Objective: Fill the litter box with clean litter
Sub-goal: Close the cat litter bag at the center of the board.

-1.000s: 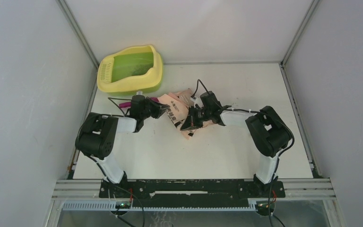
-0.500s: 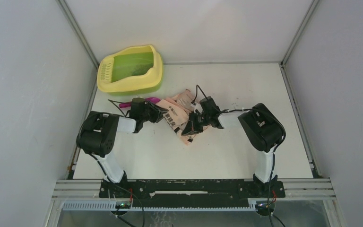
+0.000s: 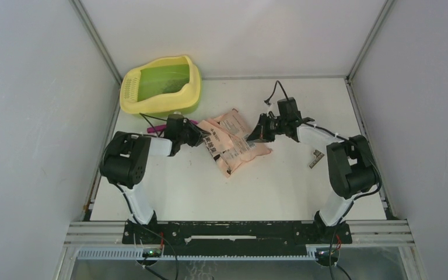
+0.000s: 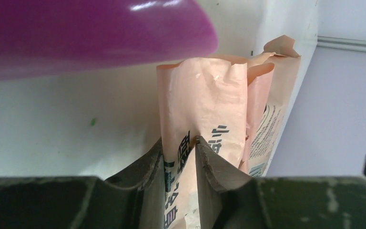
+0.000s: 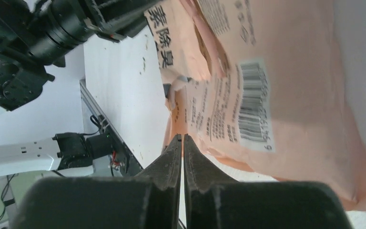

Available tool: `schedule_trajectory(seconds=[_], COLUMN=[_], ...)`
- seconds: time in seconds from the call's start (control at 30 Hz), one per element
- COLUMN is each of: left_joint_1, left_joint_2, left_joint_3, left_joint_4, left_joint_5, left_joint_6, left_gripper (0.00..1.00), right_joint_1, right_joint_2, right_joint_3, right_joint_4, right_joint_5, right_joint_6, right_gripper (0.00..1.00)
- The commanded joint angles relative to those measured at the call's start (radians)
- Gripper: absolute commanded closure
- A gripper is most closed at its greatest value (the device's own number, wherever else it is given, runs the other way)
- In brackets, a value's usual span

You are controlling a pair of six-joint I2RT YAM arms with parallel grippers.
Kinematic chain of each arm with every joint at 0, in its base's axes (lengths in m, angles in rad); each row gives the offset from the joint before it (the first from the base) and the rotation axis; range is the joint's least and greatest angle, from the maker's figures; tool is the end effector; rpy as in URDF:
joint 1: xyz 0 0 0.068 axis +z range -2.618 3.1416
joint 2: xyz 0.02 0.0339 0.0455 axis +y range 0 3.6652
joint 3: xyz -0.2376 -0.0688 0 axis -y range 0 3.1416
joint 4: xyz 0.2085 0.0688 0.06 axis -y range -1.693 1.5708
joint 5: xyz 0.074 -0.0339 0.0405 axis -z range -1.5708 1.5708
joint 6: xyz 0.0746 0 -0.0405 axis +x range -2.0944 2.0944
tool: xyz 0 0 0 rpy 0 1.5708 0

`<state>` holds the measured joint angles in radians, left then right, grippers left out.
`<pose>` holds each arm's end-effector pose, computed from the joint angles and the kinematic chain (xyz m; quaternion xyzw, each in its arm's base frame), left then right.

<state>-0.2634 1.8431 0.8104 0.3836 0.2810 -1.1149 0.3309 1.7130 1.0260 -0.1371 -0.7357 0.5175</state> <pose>0.3406 -0.1133 0.1060 -0.3096 0.8334 -0.3768 0.2601 0.3060 0.1581 0.1680 -0.0496 0.8773 0.4452 0.1724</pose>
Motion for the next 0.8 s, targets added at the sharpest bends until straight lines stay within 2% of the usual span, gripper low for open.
schedule_trajectory(seconds=[0.0,0.27,0.47,0.6,0.77], left_joint_1=[-0.014,-0.038,-0.071,-0.080,-0.078], left_joint_2=[0.020,0.096,0.146,0.146,0.131], left_joint_3=[0.087,0.193,0.242,0.218,0.193], left_joint_4=[-0.008,0.011,0.009,0.051,0.063], left_joint_5=[-0.002,0.113,0.186,0.216,0.228], left_joint_6=[0.062,0.145,0.200,0.196,0.194], left_gripper=[0.69,0.70,0.71,0.70,0.65], right_joint_1=[0.013,0.042,0.122,0.164,0.196], right_joint_2=[0.019,0.218,0.354,0.439,0.501], right_joint_3=[0.171,0.466,0.695,0.783,0.789], right_joint_4=[-0.111,-0.231,-0.379,-0.465,-0.524], right_joint_5=[0.055,0.235,0.514,0.659,0.843], right_joint_6=[-0.094,-0.150,-0.250,-0.303,-0.349], right_gripper=[0.86,0.68,0.52,0.52,0.54])
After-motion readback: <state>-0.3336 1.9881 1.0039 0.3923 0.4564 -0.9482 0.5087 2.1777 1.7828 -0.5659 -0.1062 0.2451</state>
